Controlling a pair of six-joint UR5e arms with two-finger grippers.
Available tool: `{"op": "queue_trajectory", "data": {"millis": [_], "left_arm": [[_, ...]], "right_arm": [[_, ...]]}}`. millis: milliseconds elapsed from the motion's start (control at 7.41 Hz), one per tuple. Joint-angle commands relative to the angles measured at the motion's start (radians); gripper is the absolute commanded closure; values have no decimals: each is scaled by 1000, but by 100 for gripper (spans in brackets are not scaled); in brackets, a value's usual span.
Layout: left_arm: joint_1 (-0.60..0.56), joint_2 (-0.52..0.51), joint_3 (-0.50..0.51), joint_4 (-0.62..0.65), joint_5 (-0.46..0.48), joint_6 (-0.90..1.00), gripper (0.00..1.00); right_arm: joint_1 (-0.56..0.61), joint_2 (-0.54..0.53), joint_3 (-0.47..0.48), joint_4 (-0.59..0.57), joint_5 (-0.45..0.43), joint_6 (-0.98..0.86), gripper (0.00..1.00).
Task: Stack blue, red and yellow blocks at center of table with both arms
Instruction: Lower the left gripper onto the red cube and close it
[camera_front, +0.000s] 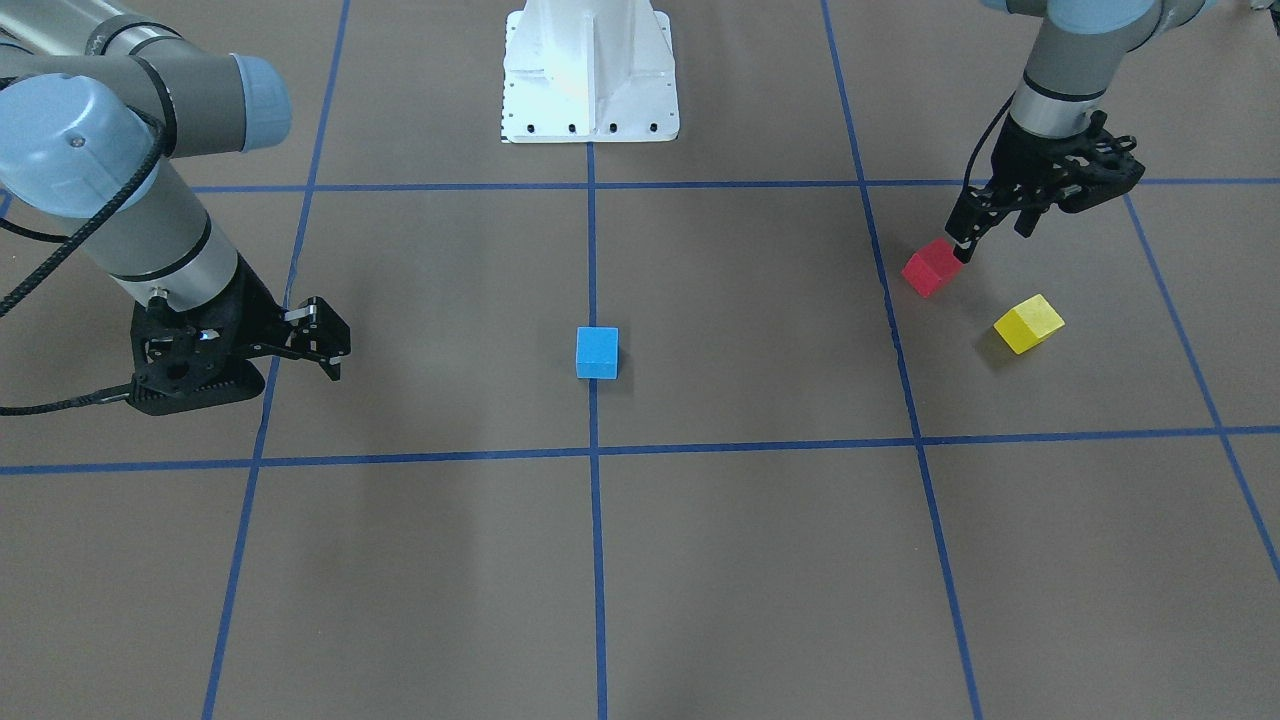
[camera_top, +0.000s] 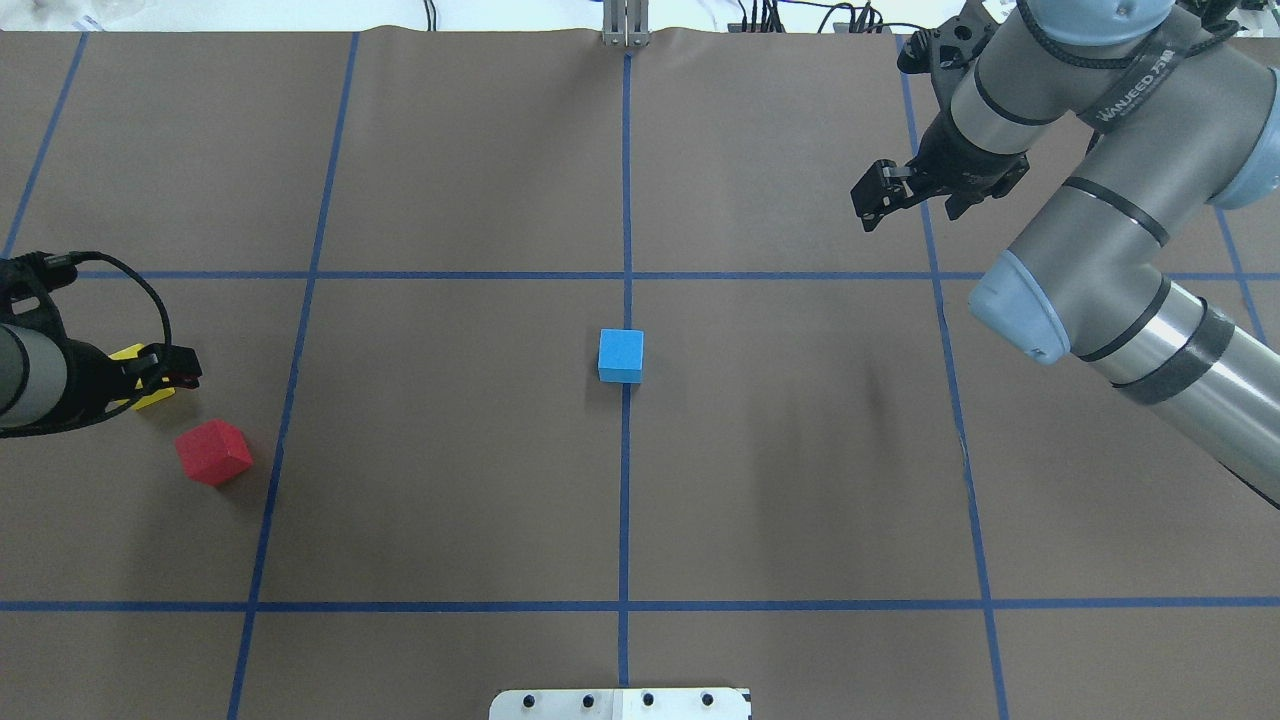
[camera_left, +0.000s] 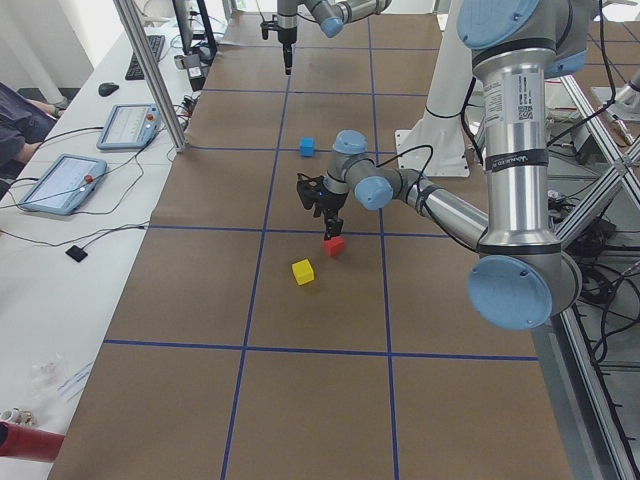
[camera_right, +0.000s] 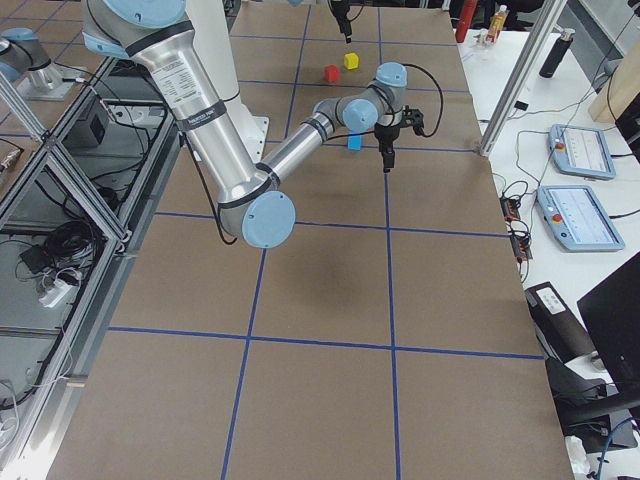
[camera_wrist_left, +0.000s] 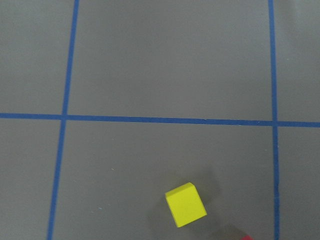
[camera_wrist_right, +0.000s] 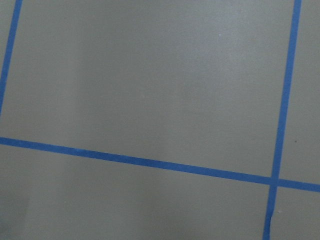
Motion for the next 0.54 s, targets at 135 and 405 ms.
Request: {"op": "queue_trajectory", "data": {"millis": [135, 405], "left_arm": [[80, -54, 88, -13, 68, -56, 0], [97, -71, 119, -13, 70, -53, 0]], "right_arm": [[9, -12, -2, 1, 4, -19, 1], [9, -12, -2, 1, 4, -19, 1]]}}
